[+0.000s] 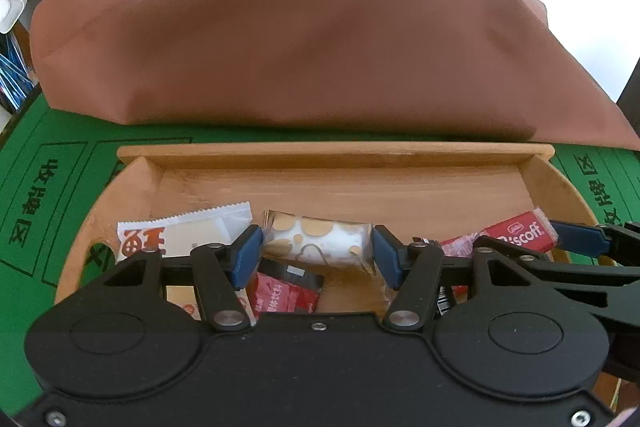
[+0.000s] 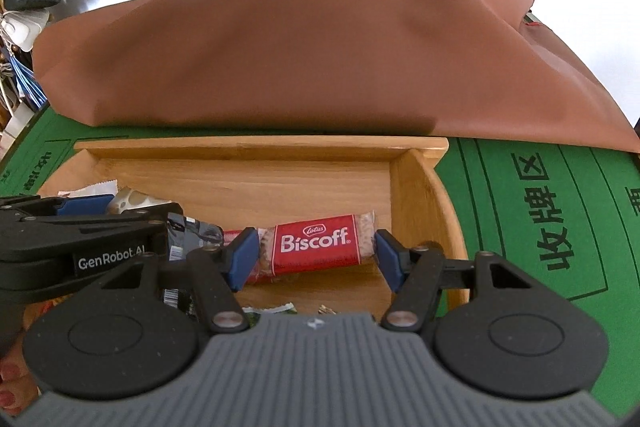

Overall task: Organize snacks
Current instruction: 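Carry the patterned roll and Biscoff biscuit over the bamboo tray with both tools, then open both tools to drop the roll and Biscoff biscuit onto the tray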

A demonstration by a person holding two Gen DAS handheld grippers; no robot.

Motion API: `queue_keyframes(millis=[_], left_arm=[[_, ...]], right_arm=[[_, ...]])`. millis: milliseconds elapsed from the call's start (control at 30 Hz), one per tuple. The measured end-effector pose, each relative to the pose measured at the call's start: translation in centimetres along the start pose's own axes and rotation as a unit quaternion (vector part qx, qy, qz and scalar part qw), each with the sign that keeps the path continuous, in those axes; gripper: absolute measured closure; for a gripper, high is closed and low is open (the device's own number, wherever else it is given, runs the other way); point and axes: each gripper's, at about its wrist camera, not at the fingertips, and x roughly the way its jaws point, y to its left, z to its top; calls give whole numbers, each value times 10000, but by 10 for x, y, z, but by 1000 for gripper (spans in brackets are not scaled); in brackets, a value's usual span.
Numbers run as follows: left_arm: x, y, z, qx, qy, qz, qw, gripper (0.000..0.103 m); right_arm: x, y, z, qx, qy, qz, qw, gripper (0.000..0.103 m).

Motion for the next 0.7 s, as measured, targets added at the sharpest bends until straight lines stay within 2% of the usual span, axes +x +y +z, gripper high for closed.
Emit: queue_keyframes(millis=[367, 400, 433, 467, 600, 700], left_arm=[[3, 0, -2, 31, 24, -23, 10000, 44], [2, 0, -2, 29, 21, -17, 10000, 44], [1, 0, -3, 36, -2, 10, 10000, 43], [0, 0, -3, 52, -28, 38, 10000, 42], [-11, 0, -4, 204, -162, 150, 9995, 35], [-22, 1, -4, 278, -284, 313, 9987, 21]], right_arm=[[4, -1, 0, 8, 29, 7, 10000, 35], [4, -2, -1, -3, 17, 12, 10000, 33], [3, -2, -1, -7, 8, -2, 10000, 27], [3, -2, -2, -4, 5, -17, 10000, 26], [-2, -6, -3, 18, -7, 47, 10000, 21], [-9, -7, -3, 36, -70, 39, 10000, 16]])
